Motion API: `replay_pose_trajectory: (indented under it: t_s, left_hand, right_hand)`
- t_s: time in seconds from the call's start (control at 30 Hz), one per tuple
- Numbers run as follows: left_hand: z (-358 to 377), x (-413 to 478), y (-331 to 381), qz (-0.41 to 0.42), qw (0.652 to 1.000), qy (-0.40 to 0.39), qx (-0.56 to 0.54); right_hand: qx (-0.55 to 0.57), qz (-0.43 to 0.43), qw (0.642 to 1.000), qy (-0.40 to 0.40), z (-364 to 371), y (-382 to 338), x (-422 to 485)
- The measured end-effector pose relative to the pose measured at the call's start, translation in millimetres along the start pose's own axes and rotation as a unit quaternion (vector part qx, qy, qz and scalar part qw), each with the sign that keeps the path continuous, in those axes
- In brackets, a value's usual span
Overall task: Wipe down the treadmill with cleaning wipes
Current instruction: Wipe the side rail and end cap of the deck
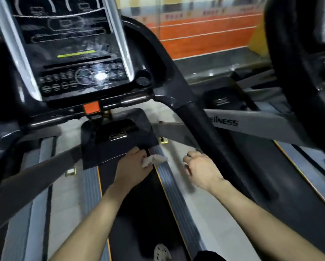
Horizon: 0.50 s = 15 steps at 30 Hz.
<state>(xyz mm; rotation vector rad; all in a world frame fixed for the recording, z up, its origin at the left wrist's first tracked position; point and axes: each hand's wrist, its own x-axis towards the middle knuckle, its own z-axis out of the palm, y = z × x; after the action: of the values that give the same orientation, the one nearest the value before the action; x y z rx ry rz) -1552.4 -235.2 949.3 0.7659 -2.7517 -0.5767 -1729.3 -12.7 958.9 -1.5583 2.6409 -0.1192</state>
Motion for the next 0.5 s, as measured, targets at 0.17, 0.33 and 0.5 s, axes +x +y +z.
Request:
replay_pose_trajectory:
  t_s: [0.17,0.33,0.5]
  left_hand:
    - [47.2,25.6,68.9,0.049,0.994,-0.076,-0.063]
    - [85.6,33.4,159.2,0.157,0.96,-0.232,-0.016]
    - [115.1,6.7,232.2,0.26,0.948,-0.183,0.024]
  right_hand:
    - [-0.029,0.127,0.991,0.007,-1.5,62.5,-88.4]
    - [-0.023,0.234,0.972,-0.002,-0.4,102.9,-173.3]
    - [0.012,0.279,0.96,-0.033,7.2,111.4,-228.8]
